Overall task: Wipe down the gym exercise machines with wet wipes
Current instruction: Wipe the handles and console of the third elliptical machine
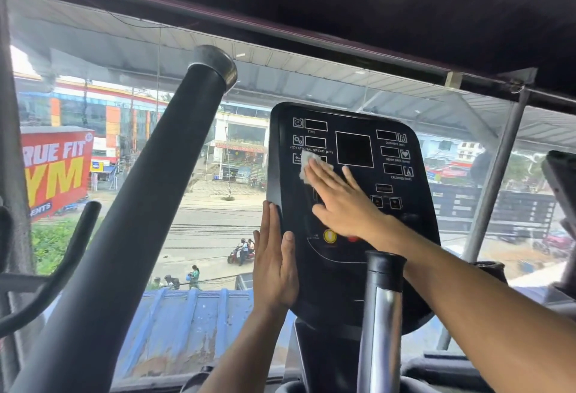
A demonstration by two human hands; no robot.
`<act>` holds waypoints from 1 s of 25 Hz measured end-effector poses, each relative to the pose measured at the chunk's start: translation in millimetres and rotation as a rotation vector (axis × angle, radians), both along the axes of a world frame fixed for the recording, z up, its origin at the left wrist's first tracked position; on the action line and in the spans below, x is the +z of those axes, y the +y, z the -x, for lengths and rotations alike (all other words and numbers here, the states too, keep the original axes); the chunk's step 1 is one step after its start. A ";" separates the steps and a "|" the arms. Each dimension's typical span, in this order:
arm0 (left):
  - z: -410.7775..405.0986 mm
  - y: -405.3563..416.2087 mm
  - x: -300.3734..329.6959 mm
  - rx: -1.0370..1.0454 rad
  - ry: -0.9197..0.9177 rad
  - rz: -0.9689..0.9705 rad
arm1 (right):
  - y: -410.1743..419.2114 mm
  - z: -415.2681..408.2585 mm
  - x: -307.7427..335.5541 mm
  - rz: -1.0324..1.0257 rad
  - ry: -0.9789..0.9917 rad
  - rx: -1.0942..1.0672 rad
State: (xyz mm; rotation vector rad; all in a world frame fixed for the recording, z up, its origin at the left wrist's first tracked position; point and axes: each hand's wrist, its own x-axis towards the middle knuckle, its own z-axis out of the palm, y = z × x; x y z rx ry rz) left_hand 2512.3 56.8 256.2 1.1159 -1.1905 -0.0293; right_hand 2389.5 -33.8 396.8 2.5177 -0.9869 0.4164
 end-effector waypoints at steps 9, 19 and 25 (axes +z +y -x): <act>-1.7 -3.1 -3.7 -0.005 0.041 0.021 | 33.8 23.4 -65.5 0.081 0.076 0.207; -1.8 -4.2 -4.6 0.000 0.040 0.023 | 31.5 -10.4 -53.2 0.026 -0.100 0.147; -1.8 -4.7 -1.5 0.004 0.031 0.014 | -24.5 24.9 -13.9 0.022 -0.390 -0.270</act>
